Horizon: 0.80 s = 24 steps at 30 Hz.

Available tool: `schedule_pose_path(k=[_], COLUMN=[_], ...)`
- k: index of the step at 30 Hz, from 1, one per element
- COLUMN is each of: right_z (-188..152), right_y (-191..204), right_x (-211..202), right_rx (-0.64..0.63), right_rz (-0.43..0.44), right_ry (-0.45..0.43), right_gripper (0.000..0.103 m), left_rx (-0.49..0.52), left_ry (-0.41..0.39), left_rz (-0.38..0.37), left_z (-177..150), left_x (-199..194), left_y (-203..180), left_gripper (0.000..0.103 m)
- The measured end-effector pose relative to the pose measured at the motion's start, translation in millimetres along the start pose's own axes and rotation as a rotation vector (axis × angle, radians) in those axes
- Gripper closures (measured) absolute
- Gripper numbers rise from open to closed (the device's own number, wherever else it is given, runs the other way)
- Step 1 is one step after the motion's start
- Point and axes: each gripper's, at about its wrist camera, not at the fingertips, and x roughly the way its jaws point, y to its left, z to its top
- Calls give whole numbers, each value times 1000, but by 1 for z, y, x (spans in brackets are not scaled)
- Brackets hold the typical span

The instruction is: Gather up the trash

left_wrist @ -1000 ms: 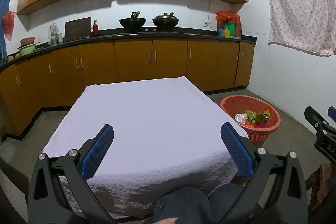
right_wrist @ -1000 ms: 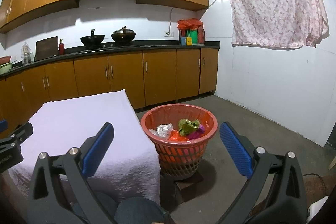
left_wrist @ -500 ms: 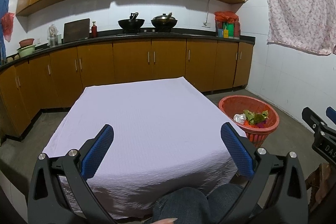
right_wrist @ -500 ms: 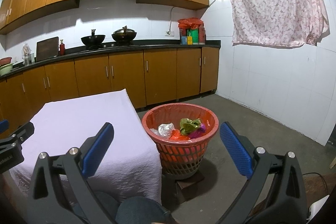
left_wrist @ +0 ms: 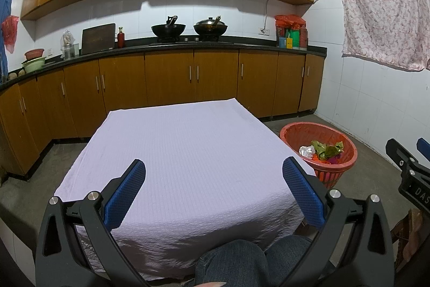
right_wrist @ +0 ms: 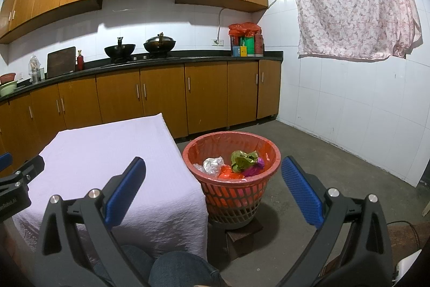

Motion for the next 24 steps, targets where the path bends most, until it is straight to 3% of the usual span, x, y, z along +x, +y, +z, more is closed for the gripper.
schedule_pose_path(k=[24], right_z=[-1], right_y=[-1], right_x=[1], right_rx=[0], right_rz=[2], right_ry=[1], right_gripper=[4], left_rx=[0], left_ry=[4], left_rz=[-1], left_z=[0], left_x=[-1], left_y=[-2], left_gripper=[2])
